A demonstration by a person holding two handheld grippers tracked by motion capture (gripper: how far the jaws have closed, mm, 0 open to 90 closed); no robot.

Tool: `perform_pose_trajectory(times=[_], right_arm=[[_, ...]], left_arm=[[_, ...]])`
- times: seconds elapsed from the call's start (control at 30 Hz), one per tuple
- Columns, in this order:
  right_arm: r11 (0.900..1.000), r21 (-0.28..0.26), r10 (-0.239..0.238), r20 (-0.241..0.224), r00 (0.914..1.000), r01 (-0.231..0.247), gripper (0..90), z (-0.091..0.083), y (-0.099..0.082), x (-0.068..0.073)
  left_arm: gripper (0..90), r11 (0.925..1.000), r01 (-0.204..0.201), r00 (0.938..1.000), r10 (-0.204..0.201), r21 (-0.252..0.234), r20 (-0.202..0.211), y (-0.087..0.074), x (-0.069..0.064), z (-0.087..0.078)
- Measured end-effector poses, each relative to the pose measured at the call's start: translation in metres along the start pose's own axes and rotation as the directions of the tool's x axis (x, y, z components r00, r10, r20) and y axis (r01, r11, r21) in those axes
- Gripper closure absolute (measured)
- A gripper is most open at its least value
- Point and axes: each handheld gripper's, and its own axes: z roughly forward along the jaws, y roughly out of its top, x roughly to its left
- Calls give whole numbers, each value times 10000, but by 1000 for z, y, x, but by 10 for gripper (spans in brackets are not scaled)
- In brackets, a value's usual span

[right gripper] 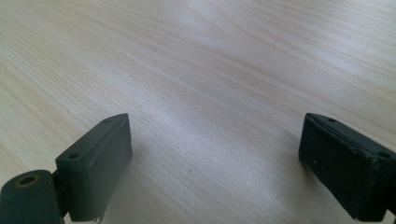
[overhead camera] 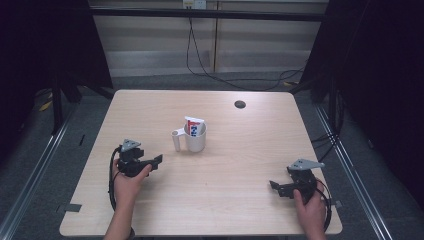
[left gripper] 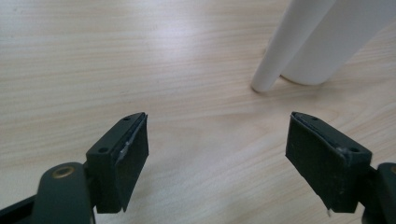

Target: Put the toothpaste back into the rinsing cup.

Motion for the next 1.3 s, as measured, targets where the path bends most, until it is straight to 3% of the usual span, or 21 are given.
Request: perform_pose_trajectory(times=[0.77,0.93,1.17,1.3], right_arm=[[10000,-2,-4,-6,10000,4,92,0,0,0],[10000,-7,-6,-3,10000,6,92,0,0,0],[10000,-1,-10,1,10000,10,92,0,0,0],[10000,-4,-22,-2,10000,22,92,0,0,0]], left_arm=[[192,9985,-338,9987,354,426,-378,-21,-6,9],[191,9971,-497,9977,522,578,-429,-21,-11,12],[186,9899,-1129,9906,1188,852,-678,-21,-15,13],[185,9900,-1133,9901,1195,837,-732,-22,-18,14]])
